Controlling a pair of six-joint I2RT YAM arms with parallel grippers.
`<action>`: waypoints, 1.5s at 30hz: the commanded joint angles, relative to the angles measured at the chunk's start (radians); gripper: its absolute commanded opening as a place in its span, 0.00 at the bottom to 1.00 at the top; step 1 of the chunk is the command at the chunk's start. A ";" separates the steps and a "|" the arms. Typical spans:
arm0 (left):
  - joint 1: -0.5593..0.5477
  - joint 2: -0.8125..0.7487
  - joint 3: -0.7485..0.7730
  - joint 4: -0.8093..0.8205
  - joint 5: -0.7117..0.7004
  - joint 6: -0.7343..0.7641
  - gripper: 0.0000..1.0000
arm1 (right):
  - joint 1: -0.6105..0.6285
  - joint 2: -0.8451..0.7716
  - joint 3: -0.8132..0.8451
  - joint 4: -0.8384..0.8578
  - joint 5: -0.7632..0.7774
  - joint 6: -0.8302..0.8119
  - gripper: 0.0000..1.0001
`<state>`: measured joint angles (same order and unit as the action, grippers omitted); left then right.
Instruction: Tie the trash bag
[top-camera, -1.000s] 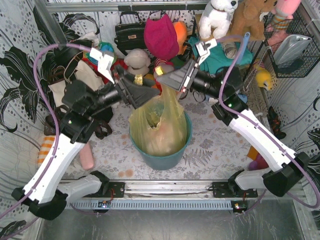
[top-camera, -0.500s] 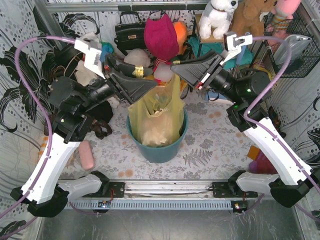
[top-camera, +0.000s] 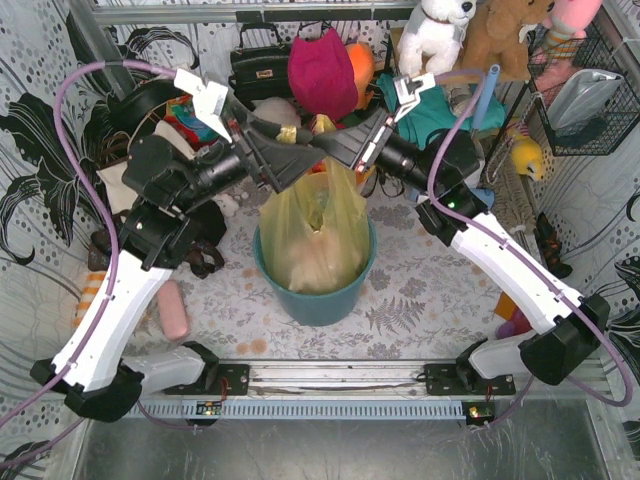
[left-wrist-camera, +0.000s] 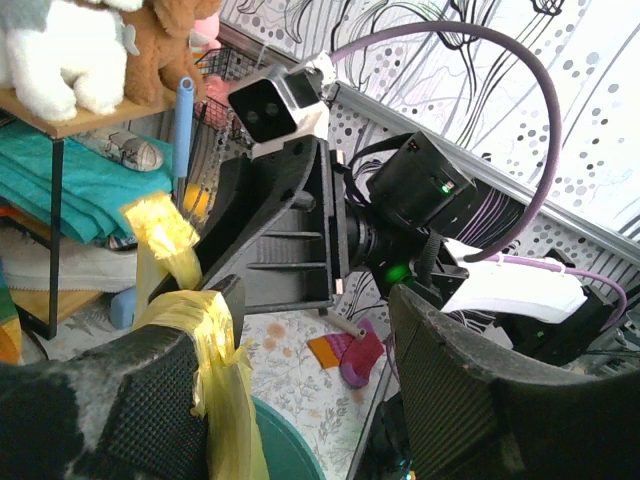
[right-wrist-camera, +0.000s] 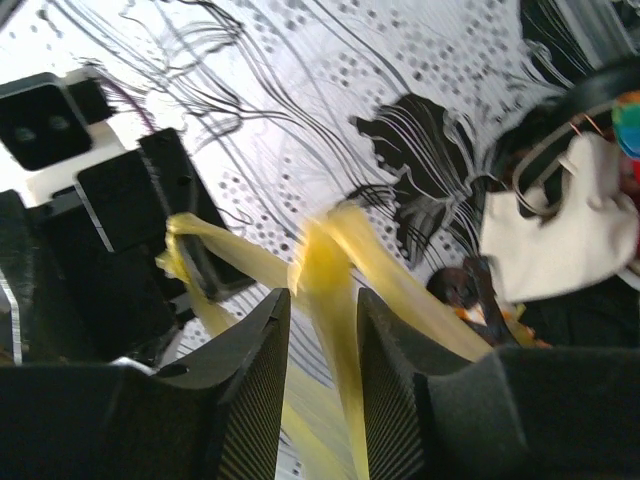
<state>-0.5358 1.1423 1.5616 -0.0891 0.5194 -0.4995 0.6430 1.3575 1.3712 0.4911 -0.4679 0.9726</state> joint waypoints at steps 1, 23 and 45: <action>0.001 0.080 0.184 0.034 0.071 0.005 0.68 | 0.002 0.013 0.175 0.144 -0.047 0.017 0.32; 0.001 -0.030 -0.005 -0.047 -0.105 0.058 0.68 | 0.001 -0.092 0.014 -0.020 0.090 -0.136 0.32; 0.002 -0.248 0.019 -0.481 -0.482 0.062 0.85 | 0.001 -0.233 0.303 -0.855 0.348 -0.369 0.69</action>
<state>-0.5369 0.9436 1.6070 -0.4740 0.2298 -0.4286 0.6411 1.1633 1.6360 -0.1379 -0.2829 0.6788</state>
